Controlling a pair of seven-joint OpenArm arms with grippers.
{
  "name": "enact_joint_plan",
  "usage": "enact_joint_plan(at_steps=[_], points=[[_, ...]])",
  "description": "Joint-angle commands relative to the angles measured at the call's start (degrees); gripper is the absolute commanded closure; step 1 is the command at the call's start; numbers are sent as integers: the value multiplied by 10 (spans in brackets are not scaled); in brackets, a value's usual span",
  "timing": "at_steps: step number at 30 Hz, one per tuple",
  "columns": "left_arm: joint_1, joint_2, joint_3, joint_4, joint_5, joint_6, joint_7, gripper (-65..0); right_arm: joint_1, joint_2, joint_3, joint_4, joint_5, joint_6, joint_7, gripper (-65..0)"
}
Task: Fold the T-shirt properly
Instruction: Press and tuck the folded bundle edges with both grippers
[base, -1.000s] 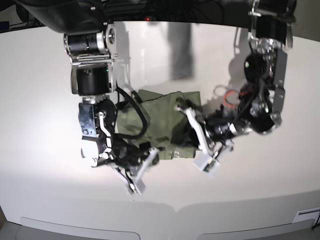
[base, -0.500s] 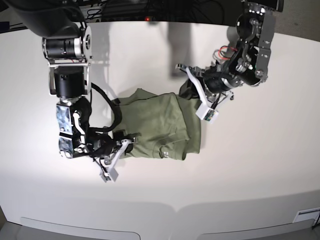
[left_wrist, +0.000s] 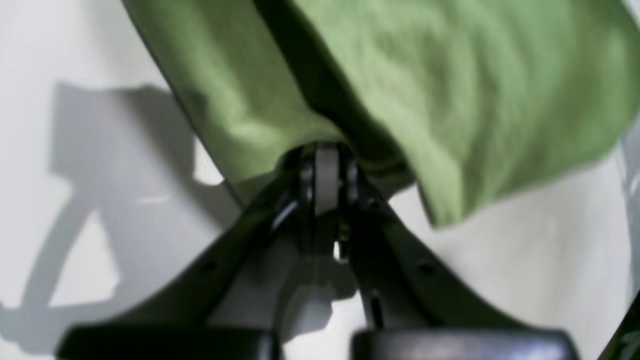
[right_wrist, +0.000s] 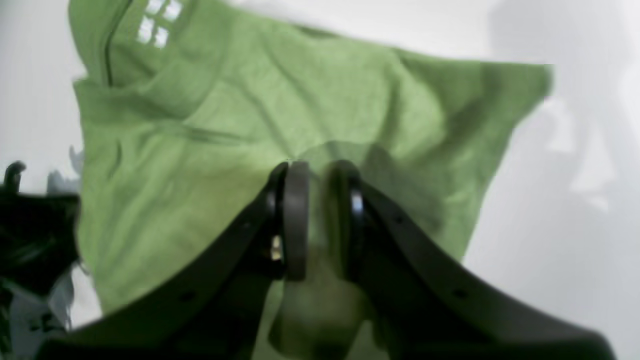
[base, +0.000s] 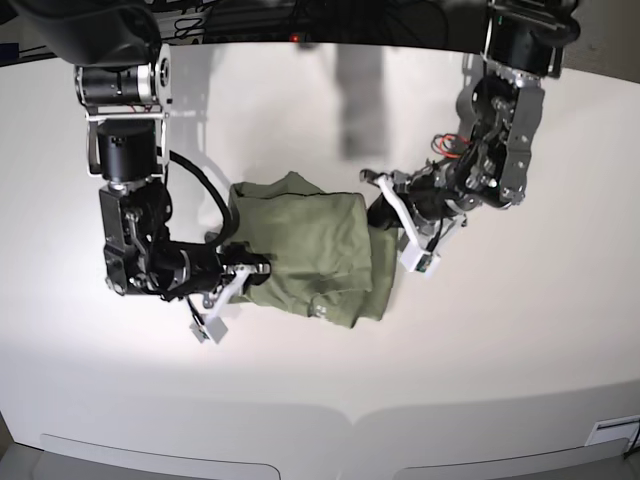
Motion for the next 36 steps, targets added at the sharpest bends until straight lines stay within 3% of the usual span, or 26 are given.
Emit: enact_joint_plan(at_steps=[1, 8, 22, 29, 36], points=[[-9, -1, 0, -17, 27, 13, 19, 0, 6, 10, 1, 8, 9, 5, -1, -111], [-40, -2, 0, -44, 56, 13, 3, 0, -54, 41, 1, 26, 92, 5, -50, -111], [-83, -2, 0, -44, 61, 12, -1, 0, -226, 36, 1, 137, 195, 5, -102, -111], [-85, 0, 0, -44, 61, 11, -2, 0, -294, -13, 1, 209, 210, 5, -124, -111], [-85, 0, 0, -44, 61, 11, 0, 0, -308, -57, 1, 216, 210, 5, -143, -111]])
